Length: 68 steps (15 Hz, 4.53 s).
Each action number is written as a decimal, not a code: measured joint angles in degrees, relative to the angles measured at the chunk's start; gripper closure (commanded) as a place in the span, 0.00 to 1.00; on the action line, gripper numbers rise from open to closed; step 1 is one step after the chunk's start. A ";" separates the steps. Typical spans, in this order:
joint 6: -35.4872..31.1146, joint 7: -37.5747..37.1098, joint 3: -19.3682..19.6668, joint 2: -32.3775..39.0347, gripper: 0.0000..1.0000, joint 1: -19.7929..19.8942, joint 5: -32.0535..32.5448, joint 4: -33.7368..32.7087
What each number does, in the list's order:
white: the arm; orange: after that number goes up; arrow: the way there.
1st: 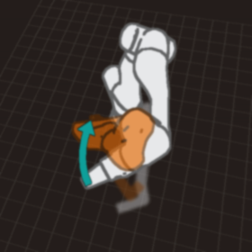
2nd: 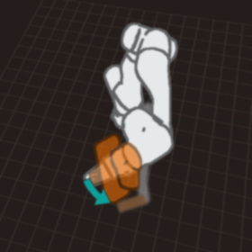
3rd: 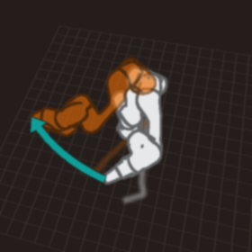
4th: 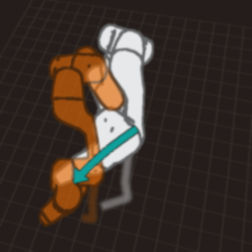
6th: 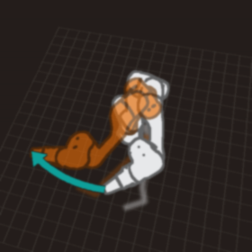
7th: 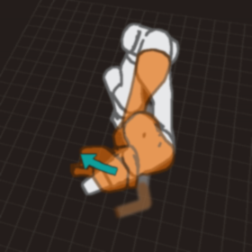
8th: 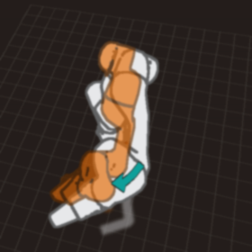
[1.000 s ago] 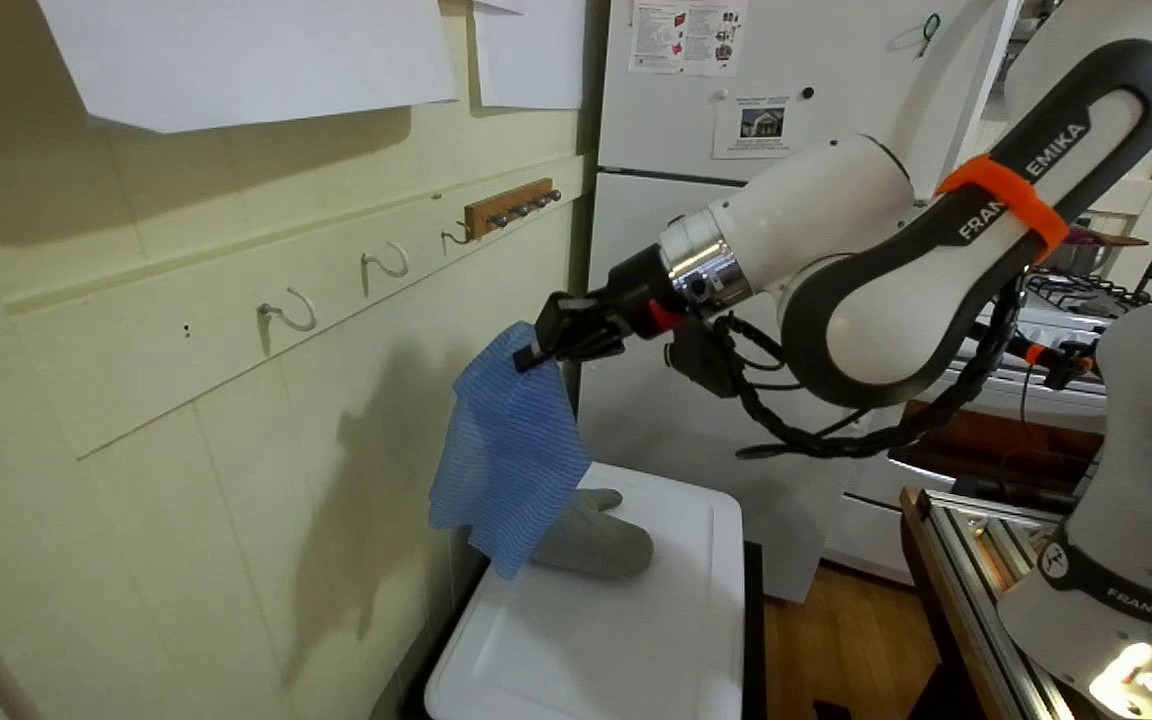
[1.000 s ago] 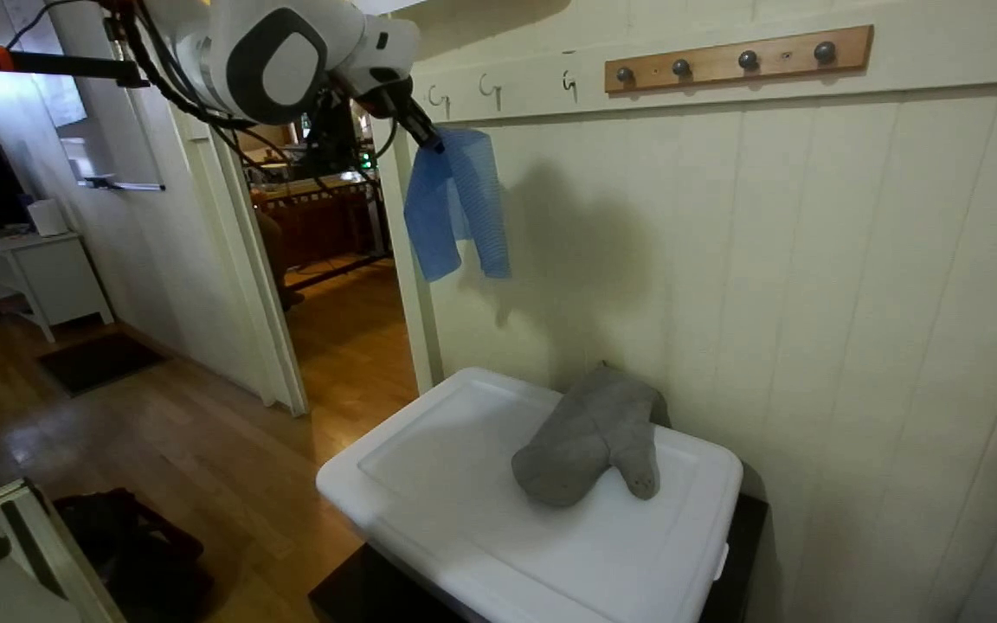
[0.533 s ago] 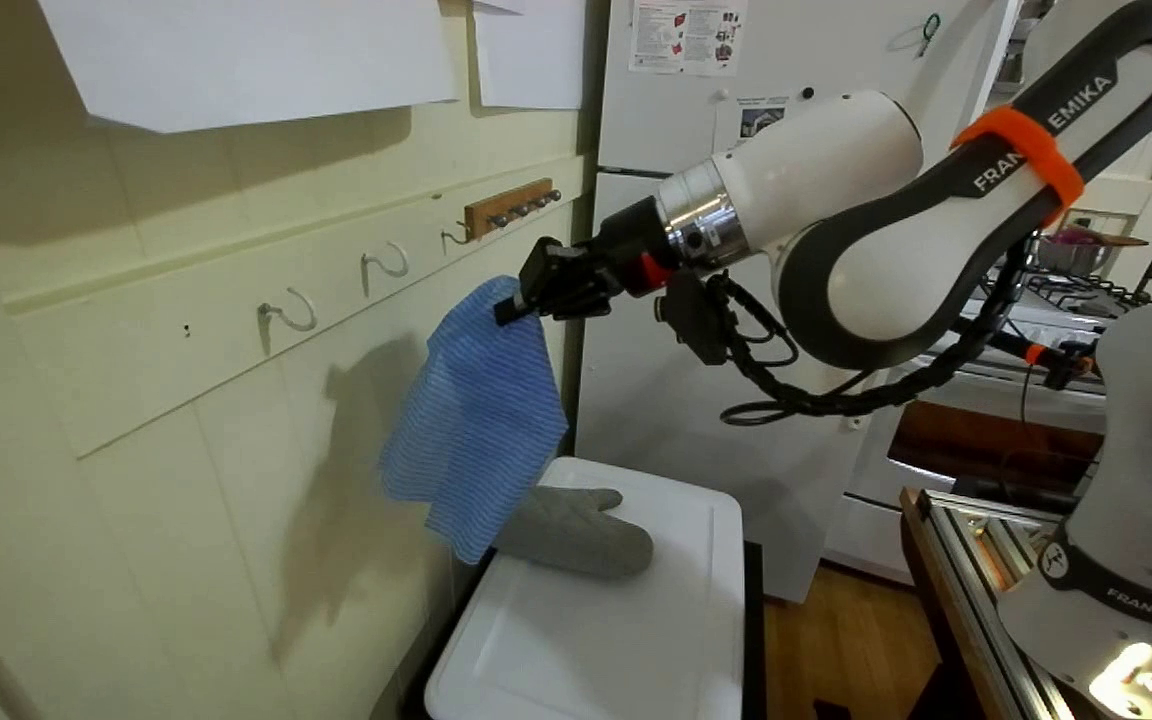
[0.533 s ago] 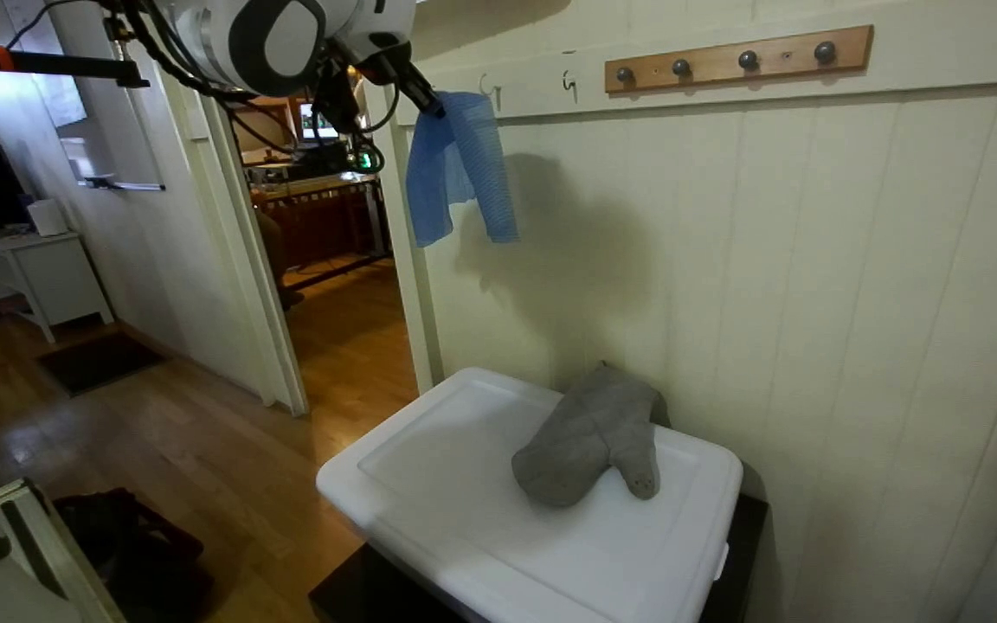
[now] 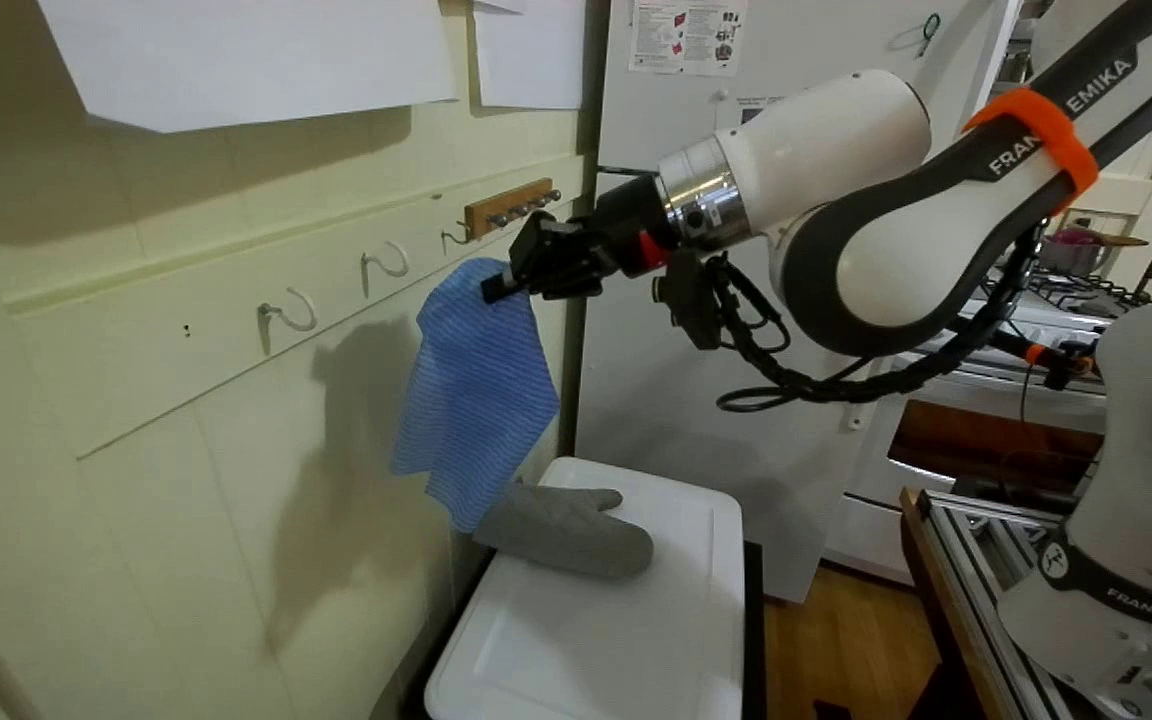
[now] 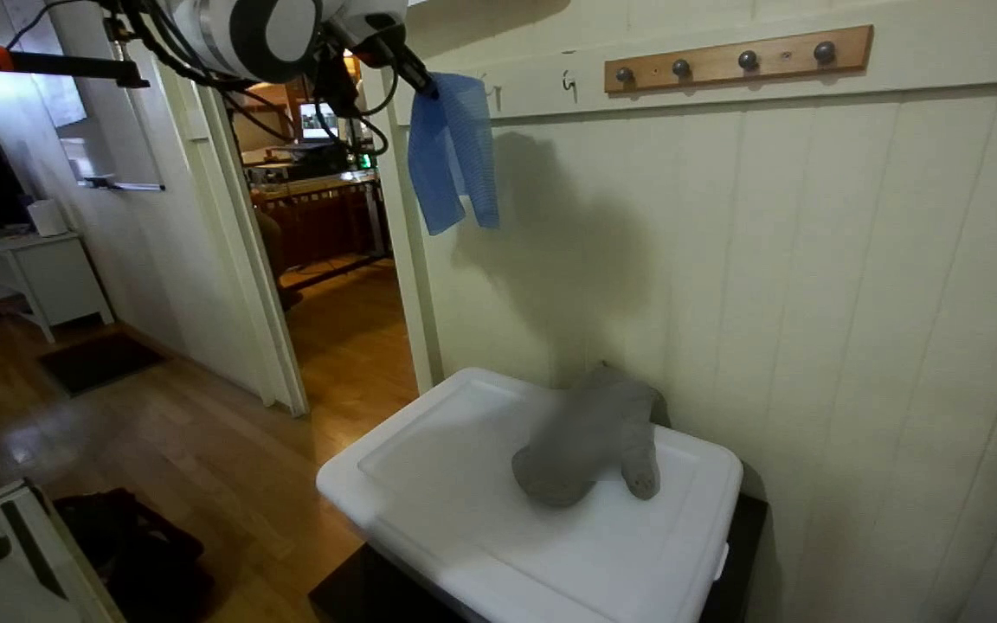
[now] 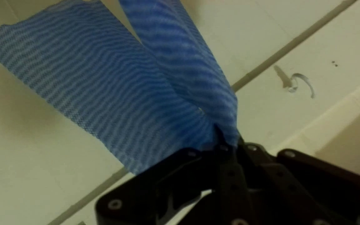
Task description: Hang the blue cloth
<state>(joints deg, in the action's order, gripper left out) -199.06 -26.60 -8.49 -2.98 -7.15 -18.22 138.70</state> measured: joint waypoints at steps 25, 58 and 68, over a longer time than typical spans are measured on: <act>-1.28 17.08 4.08 4.65 1.00 1.54 0.16 -12.24; -0.97 53.87 5.65 10.21 1.00 -8.69 -15.89 -19.73; -0.98 64.88 14.12 15.80 1.00 -15.49 -27.84 -23.51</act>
<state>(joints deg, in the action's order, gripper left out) -200.03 38.27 5.63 12.82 -22.64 -46.05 115.19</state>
